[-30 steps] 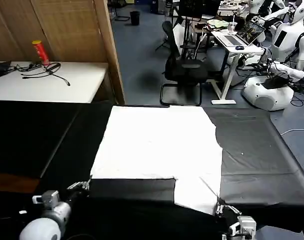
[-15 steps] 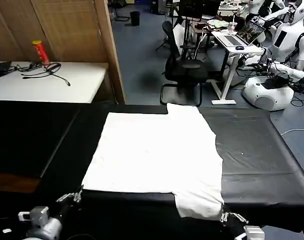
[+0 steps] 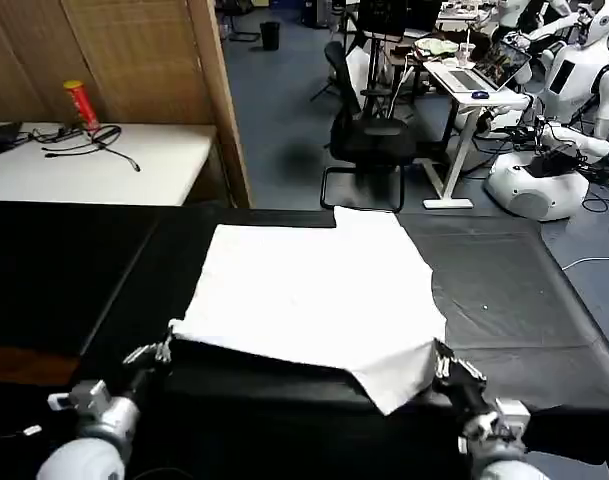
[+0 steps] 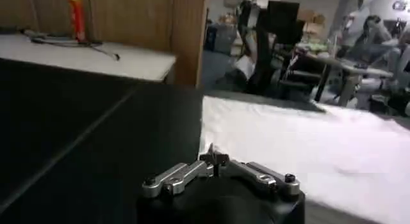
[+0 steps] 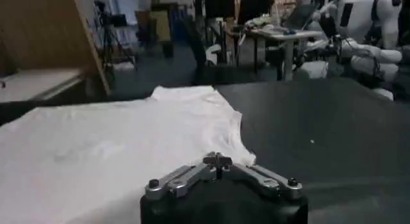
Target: Fold and organize the clothes.
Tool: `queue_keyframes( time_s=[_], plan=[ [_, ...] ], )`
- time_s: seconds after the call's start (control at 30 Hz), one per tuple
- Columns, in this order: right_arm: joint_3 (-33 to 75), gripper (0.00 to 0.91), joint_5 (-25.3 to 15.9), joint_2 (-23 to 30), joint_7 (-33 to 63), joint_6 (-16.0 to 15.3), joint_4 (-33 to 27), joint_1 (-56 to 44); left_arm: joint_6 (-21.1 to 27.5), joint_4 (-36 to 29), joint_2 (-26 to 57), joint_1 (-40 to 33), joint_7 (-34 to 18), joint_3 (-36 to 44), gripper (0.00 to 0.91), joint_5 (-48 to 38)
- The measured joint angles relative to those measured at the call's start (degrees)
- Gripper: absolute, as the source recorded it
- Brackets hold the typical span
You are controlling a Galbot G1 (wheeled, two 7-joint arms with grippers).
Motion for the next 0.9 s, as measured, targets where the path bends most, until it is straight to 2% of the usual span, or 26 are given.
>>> queue_keyframes(
  time_s=[0.4,0.7,0.87,0.9],
  plan=[
    [-3.0,0.000,0.9,-3.1,-0.6,0.5,-10.5,11.1,0.3,6.5,2.8,-6.8,0.9,2.1,0.000,1.4],
    [-4.7,0.000,0.2,-2.4,-1.4,1.0,-18.0,16.1,0.4,11.2,3.1,-10.0,0.9,3.0,0.000,2.6],
    [-5.0,0.000,0.8,-2.4,-2.4,0.8,-20.0,17.8,1.0,13.8,3.1,-12.4,1.0,4.0,0.000,3.3],
    [-5.0,0.107,1.2,-2.5,-2.8,0.4,-20.1,17.9,1.1,14.1,3.1,-12.7,1.1,4.1,0.839,3.3]
  ],
)
